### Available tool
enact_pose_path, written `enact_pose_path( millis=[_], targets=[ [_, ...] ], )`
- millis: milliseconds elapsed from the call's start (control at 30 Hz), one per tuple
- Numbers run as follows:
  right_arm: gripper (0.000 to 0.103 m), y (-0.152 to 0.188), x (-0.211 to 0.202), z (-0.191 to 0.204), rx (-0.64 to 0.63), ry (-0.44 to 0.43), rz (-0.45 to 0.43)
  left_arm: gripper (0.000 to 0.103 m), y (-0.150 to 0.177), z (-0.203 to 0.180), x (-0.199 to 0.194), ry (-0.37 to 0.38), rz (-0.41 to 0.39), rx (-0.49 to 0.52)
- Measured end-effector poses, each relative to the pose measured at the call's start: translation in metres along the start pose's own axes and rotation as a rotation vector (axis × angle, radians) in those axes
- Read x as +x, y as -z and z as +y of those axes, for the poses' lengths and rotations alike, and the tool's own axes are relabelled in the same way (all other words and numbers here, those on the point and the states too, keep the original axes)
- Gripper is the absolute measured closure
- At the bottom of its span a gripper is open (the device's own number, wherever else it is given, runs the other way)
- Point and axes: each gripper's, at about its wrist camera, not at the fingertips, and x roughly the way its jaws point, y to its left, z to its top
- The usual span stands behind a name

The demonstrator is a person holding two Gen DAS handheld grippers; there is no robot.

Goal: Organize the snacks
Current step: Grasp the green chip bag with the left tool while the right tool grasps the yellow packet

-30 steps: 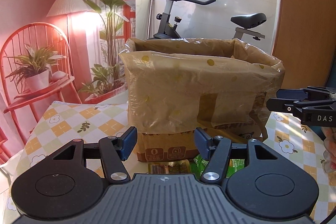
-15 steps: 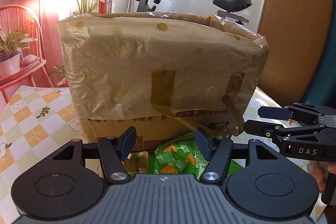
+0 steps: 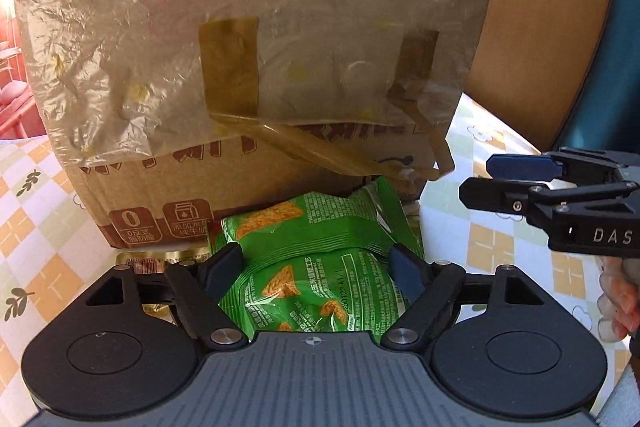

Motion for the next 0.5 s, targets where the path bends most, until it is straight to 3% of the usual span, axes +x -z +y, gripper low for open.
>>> enact_pose_path(
  millis=[267,500],
  targets=[
    [0.046,0.005,-0.001,-0.003,0.036,-0.005,0.014,0.009,0.014,0.003,0.013,0.002,0.036,-0.007],
    [0.046,0.009,-0.001,-0.002,0.044,-0.005,0.029,0.01,0.016,0.002,0.015,0.002,0.031,-0.01]
  ],
)
